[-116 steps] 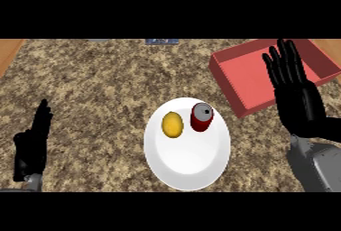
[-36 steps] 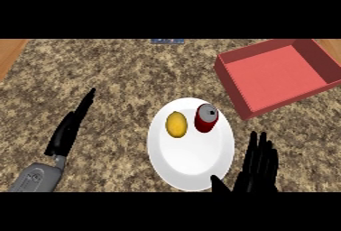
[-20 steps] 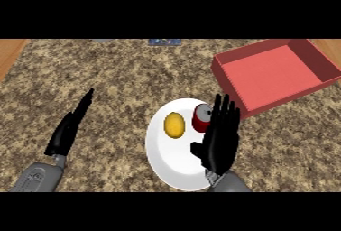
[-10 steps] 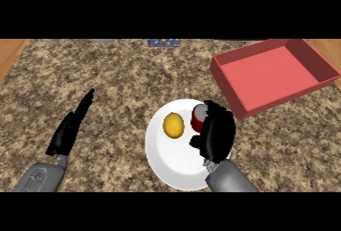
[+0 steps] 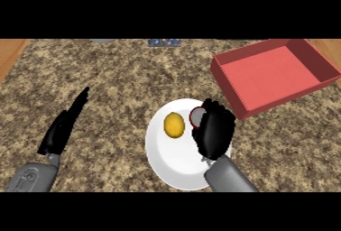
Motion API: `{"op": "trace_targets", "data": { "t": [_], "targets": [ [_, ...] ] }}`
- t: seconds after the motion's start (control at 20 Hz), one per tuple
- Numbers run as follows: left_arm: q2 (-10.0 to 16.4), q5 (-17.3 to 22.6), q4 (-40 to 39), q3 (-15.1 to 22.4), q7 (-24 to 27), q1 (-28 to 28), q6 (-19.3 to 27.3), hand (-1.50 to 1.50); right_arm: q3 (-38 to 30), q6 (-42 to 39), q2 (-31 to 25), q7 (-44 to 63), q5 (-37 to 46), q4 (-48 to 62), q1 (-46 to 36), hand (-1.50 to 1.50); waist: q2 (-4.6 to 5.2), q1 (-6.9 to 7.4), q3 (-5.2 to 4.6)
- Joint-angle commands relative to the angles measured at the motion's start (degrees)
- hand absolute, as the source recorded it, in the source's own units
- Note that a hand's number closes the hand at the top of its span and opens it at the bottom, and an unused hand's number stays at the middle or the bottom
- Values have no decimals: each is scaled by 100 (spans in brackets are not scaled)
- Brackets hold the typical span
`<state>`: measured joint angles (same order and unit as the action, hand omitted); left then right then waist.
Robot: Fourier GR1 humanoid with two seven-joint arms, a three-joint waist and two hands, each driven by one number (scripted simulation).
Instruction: Pick the can from the plate and place it in the cardboard box
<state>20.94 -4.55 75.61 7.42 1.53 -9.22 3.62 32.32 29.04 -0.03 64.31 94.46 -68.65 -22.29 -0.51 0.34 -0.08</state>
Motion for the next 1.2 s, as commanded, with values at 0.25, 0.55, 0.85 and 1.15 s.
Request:
{"op": "trace_targets", "data": {
  "t": [0.25,0.55,0.85,1.15],
  "targets": [
    [-131,-76,43,124,41,-247,-64,0,-2158,-1219,2,575,-1427,1277,-1565,150,303,411,15],
    [-242,-163,17,297,73,-302,-96,0,-3312,-1971,-544,633,-1818,2367,-2959,150,332,631,-5],
    [-411,-304,8,431,-36,-558,-2,0,-3671,-2422,-1052,985,-1436,3501,-4353,150,334,736,-12],
    [-316,-262,-93,354,-13,-544,-100,0,-3801,-2983,-1491,1615,-844,4237,-5488,150,279,718,-28]
  ]
}}
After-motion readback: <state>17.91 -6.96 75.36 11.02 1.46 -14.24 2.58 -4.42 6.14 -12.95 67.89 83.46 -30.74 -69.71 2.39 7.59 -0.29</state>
